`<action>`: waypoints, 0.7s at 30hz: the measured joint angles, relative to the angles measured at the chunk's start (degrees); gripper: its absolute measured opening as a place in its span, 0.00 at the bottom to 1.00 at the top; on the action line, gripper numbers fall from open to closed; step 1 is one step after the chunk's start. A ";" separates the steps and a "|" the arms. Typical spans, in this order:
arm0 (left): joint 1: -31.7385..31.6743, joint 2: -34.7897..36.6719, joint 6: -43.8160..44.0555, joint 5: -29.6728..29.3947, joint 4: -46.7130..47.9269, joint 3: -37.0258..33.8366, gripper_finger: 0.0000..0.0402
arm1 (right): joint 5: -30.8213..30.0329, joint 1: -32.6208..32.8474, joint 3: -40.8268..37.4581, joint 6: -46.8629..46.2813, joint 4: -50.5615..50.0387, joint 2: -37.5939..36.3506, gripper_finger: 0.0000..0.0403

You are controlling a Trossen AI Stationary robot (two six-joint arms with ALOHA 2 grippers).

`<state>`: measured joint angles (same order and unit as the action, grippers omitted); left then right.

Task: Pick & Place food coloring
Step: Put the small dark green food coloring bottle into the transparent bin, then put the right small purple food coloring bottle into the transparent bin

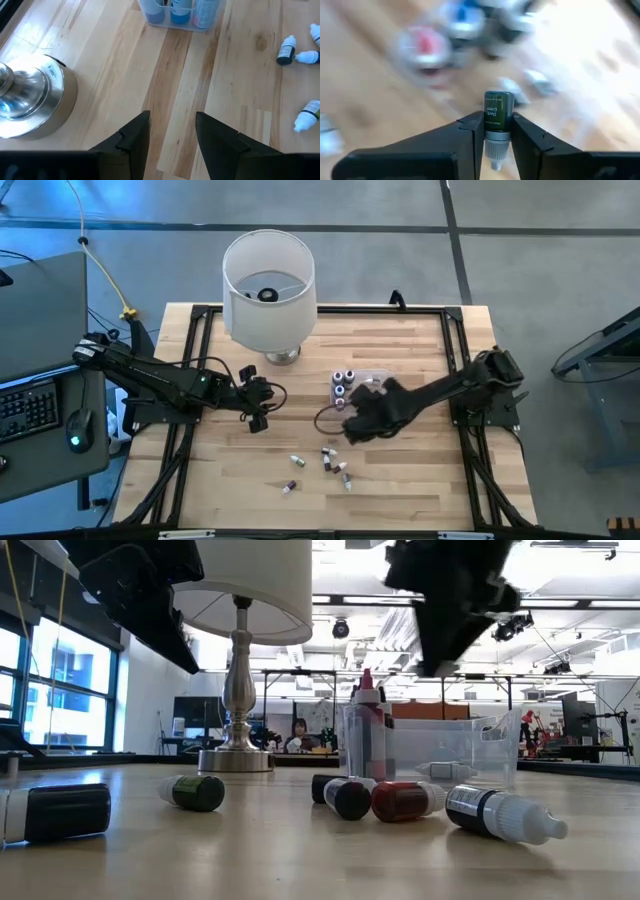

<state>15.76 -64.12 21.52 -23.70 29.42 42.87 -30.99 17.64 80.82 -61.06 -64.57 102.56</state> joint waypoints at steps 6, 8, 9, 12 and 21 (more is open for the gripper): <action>0.00 -0.07 0.00 0.07 -0.89 0.01 0.38 | 1.39 -5.27 -1.51 1.10 -1.95 0.09 0.22; 0.01 -0.17 0.00 0.15 -0.84 0.02 0.38 | 3.17 -6.29 -3.66 4.54 1.68 0.11 0.23; 0.01 -0.17 0.00 0.22 -0.82 0.02 0.38 | 4.16 -6.62 -4.81 5.94 3.63 0.23 0.24; 0.00 -0.17 0.00 0.37 -0.82 0.02 0.38 | 6.77 -8.00 -8.32 8.20 8.02 0.27 0.26; 0.00 -0.17 0.00 0.37 -0.82 0.02 0.38 | 12.13 -10.31 -12.34 13.41 13.46 0.20 0.33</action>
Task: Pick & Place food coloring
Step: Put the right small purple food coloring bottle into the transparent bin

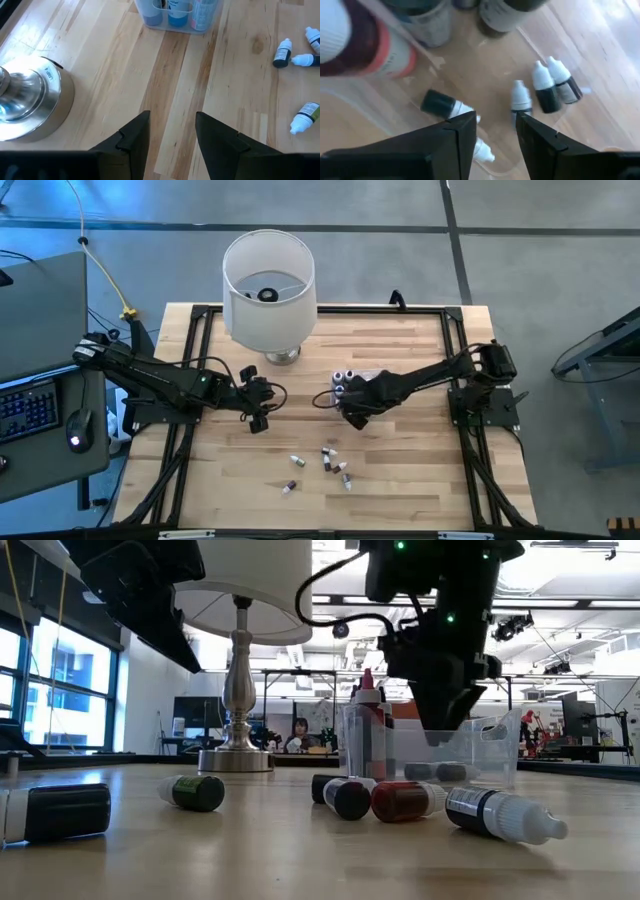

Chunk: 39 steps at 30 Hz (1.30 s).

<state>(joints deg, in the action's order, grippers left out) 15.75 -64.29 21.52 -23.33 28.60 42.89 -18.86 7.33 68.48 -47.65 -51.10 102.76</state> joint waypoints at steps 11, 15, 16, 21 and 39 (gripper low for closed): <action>0.02 0.00 0.00 -0.17 -0.09 0.00 0.38 | 7.90 3.60 10.14 3.58 -0.23 -0.37 0.34; 0.02 0.00 0.00 -0.20 -0.08 0.00 0.38 | 13.65 6.80 13.73 2.09 -0.02 -0.37 0.34; 0.02 0.00 0.00 -0.20 -0.08 0.00 0.38 | 14.17 7.98 14.07 3.34 0.34 -0.39 0.34; 0.01 0.00 0.00 -0.15 -0.08 0.00 0.38 | 12.16 14.38 11.34 12.75 8.12 -0.39 0.34; 0.00 0.00 -0.22 -0.11 -0.17 0.00 0.38 | 16.27 23.34 -13.30 55.42 54.50 -0.37 0.34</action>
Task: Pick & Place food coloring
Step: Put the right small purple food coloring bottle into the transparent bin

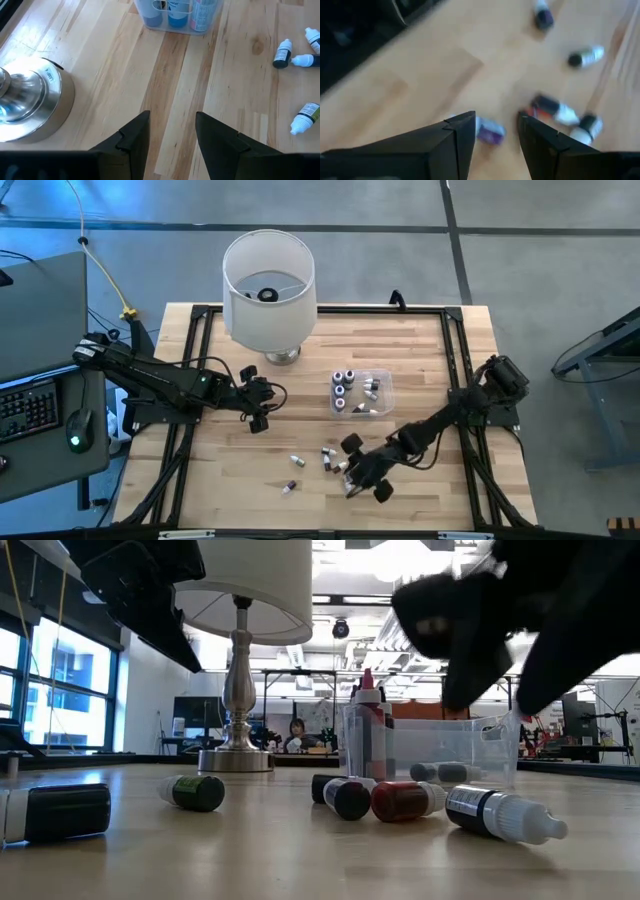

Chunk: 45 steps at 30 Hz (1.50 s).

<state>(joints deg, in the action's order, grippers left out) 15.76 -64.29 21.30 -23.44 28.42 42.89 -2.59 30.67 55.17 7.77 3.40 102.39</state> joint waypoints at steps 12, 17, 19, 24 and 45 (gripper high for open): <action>-0.01 0.00 -1.99 -0.61 -1.05 0.00 0.38 | 12.27 -3.69 -4.06 14.44 7.43 0.00 0.34; 0.01 0.00 -3.46 0.47 -5.96 0.00 0.38 | 13.43 -4.96 -4.08 20.42 10.11 0.00 0.34; 0.01 0.02 -4.12 1.34 -7.47 0.00 0.38 | 15.29 -5.89 -4.08 20.57 10.43 0.39 0.34; -0.01 0.02 -4.54 3.48 -8.50 0.00 0.38 | 19.75 -7.14 -3.62 20.75 11.89 4.12 0.34; 0.01 0.02 -4.52 6.19 -7.26 0.00 0.38 | 25.72 -10.80 -1.94 17.55 13.95 11.83 0.31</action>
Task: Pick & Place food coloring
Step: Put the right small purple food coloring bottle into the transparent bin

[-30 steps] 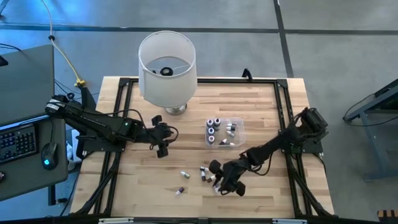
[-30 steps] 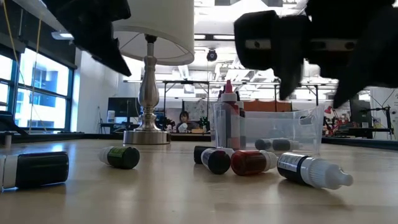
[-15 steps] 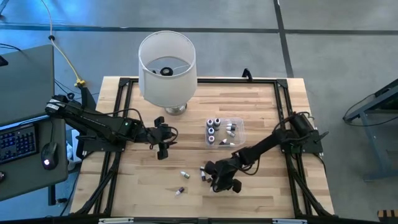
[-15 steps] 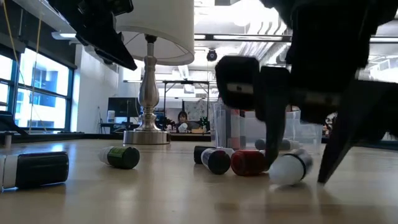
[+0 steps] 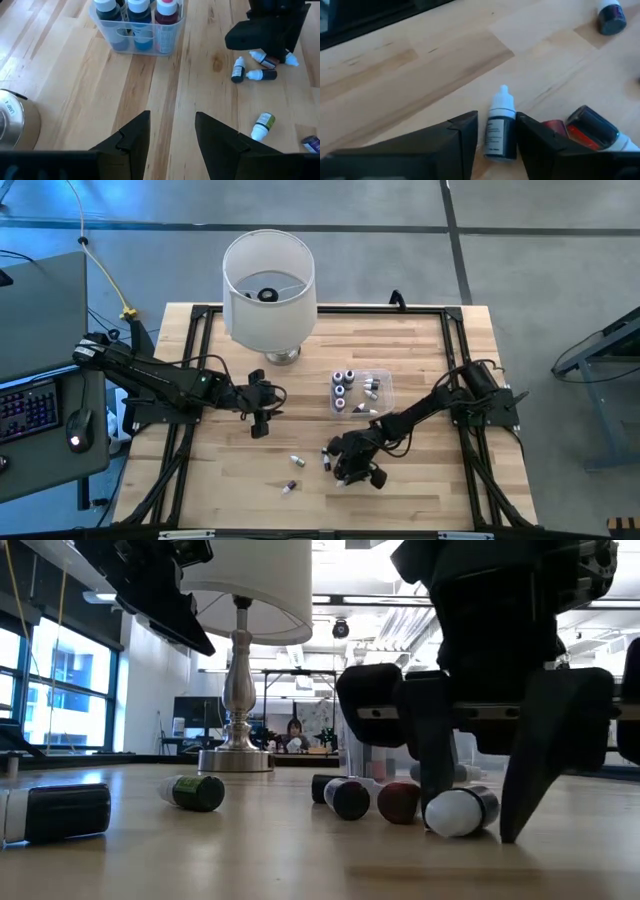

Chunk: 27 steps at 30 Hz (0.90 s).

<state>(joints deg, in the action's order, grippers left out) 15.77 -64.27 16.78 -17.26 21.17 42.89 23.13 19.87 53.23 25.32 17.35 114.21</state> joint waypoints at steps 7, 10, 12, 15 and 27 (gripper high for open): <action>0.00 0.00 0.00 0.00 0.00 0.00 0.38 | -0.22 -0.02 -0.07 -8.75 1.65 -0.13 0.17; -0.02 0.00 0.00 -0.04 0.00 0.00 0.38 | -0.40 -0.01 -0.20 -11.58 1.15 -1.77 0.17; 0.00 0.00 -0.02 -0.07 0.00 0.00 0.38 | -0.58 -0.03 -0.20 -13.48 1.24 -4.09 0.19; 0.00 0.00 -0.49 -0.07 0.01 0.00 0.38 | -0.58 -0.45 -0.13 -14.56 -2.24 -9.38 0.23; -0.01 0.00 -0.66 -0.09 -0.01 0.00 0.38 | -34.38 -7.84 -1.37 -13.92 -42.98 -34.78 0.17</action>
<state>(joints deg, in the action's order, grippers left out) 15.76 -64.27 16.11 -17.34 21.16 42.89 -11.26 12.02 51.87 11.39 -25.63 79.43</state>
